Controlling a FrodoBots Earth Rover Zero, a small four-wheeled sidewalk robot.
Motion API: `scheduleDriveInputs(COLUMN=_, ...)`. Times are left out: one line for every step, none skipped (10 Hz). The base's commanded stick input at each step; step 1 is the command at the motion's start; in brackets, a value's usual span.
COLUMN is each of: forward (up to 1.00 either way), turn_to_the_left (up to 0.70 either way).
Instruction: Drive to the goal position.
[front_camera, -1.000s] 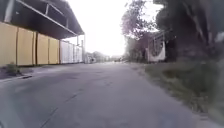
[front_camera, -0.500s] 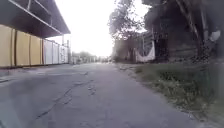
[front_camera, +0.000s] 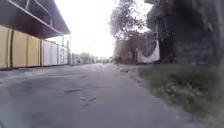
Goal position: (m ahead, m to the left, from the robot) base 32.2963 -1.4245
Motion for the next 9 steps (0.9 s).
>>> scheduleDriveInputs(forward=1.00, turn_to_the_left=0.00)
scheduleDriveInputs(forward=1.00, turn_to_the_left=0.00)
scheduleDriveInputs(forward=1.00, turn_to_the_left=0.00)
scheduleDriveInputs(forward=1.00, turn_to_the_left=0.00)
scheduleDriveInputs(forward=1.00, turn_to_the_left=0.00)
scheduleDriveInputs(forward=1.00, turn_to_the_left=0.00)
scheduleDriveInputs(forward=1.00, turn_to_the_left=0.00)
scheduleDriveInputs(forward=1.00, turn_to_the_left=0.00)
scheduleDriveInputs(forward=1.00, turn_to_the_left=0.00)
